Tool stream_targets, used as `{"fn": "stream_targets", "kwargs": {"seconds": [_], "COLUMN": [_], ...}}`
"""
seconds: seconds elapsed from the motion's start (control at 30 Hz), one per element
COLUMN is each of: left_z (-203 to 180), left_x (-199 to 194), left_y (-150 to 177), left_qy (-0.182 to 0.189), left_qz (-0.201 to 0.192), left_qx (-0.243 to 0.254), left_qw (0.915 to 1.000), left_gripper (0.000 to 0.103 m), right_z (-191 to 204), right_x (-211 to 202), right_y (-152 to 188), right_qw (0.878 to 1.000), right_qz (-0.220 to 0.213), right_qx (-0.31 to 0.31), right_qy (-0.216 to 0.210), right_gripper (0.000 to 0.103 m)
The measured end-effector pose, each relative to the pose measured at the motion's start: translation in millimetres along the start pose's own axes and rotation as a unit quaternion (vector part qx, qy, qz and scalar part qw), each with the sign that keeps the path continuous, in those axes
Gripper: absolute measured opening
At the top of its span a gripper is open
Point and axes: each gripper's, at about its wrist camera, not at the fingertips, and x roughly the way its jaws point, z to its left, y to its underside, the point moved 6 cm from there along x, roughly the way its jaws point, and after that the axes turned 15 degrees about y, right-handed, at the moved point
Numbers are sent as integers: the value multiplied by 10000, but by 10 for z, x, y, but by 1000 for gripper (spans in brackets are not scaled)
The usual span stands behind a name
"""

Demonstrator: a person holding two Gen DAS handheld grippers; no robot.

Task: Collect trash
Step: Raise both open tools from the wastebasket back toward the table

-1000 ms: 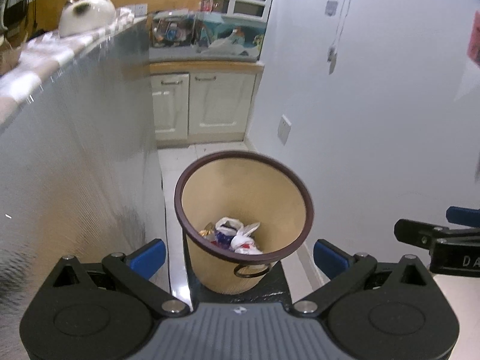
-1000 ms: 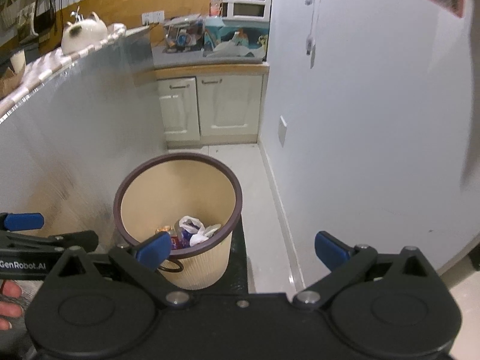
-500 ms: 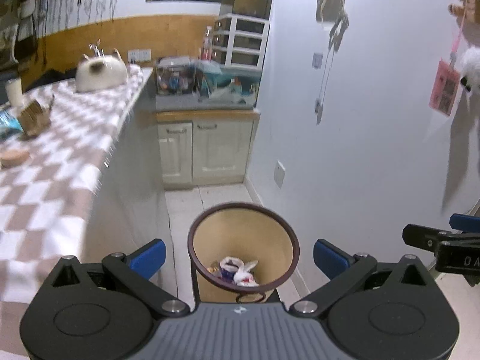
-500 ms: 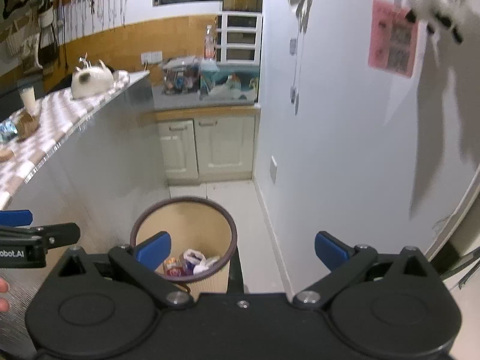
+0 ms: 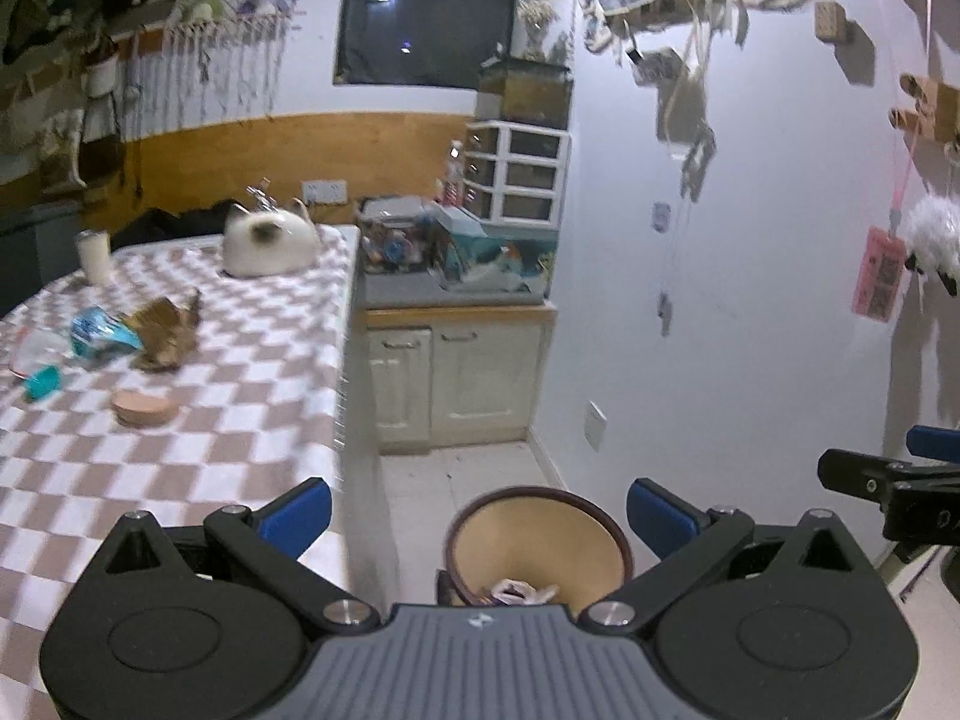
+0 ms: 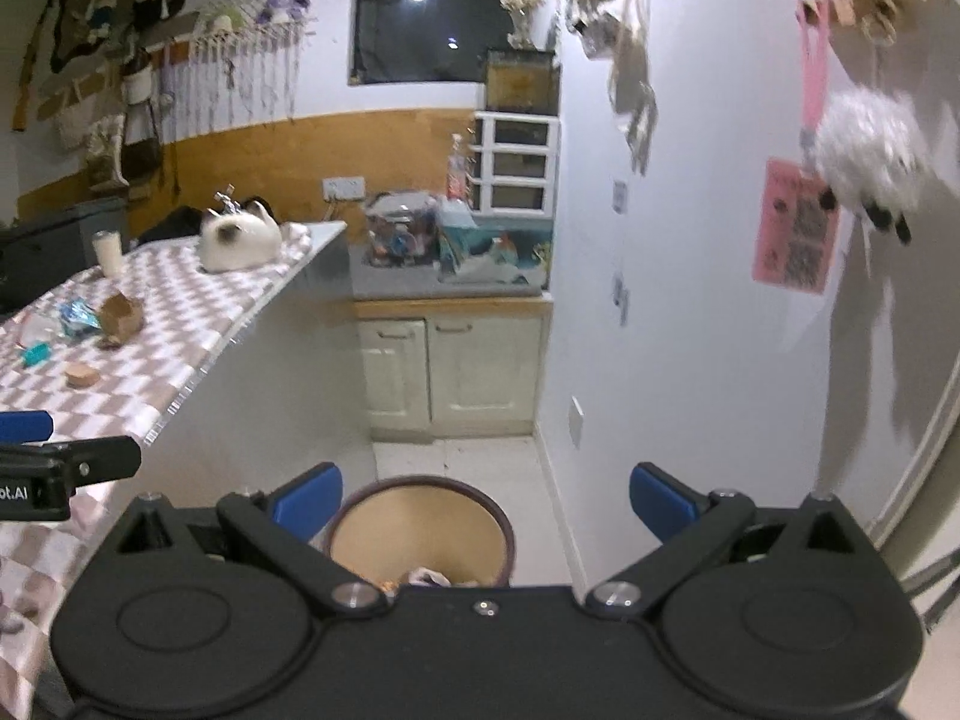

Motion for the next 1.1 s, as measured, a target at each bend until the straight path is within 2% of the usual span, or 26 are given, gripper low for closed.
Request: {"fn": "stream_targets", "kwargs": {"seconds": [0.27, 0.63, 0.93, 1.1], "left_z": [379, 1100, 1953, 2504], "left_x": [-404, -841, -1133, -1153], "left_y": [-223, -524, -883, -1076], "left_qy": [-348, -831, -1282, -1559], "left_qz": [-286, -498, -703, -698], "left_qx": [104, 213, 297, 279], "left_qw": [9989, 9951, 9888, 9849], "left_gripper": [103, 103, 103, 103], "right_z": [371, 1120, 1867, 2249], "right_x": [-177, -307, -305, -192], "right_y": [-224, -534, -809, -967], "right_qw": [9992, 9950, 9879, 9840], "right_qz": [-245, -438, -585, -496], "right_qx": [-19, -102, -265, -224], "right_qy": [-321, -891, -1413, -1698], "right_gripper": [103, 103, 103, 103]}}
